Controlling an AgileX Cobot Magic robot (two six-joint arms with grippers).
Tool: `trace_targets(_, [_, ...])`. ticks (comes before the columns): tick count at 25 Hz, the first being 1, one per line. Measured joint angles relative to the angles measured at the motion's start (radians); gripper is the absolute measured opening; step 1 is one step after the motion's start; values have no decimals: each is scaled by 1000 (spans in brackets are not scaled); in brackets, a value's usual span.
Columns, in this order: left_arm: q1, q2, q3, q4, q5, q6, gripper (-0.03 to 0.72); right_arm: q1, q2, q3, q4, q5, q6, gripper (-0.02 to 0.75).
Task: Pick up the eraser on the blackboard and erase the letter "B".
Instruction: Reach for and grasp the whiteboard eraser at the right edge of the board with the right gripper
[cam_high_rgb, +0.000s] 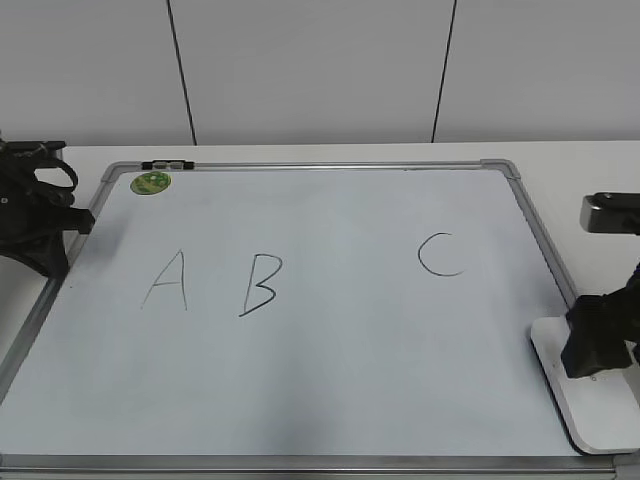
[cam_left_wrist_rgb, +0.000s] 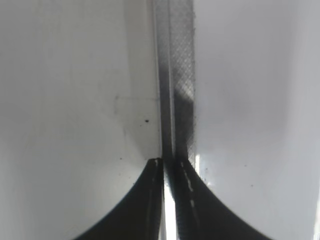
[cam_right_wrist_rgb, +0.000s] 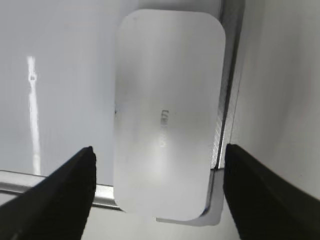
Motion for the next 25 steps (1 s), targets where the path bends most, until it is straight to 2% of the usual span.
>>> trace_targets(14, [0,0,0,-2,0,0,43,0,176,-38,-8,-41,0,589])
trace_targets(25, [0,0,0,-2,0,0,43,0,205,-45,-8,-55,2,589])
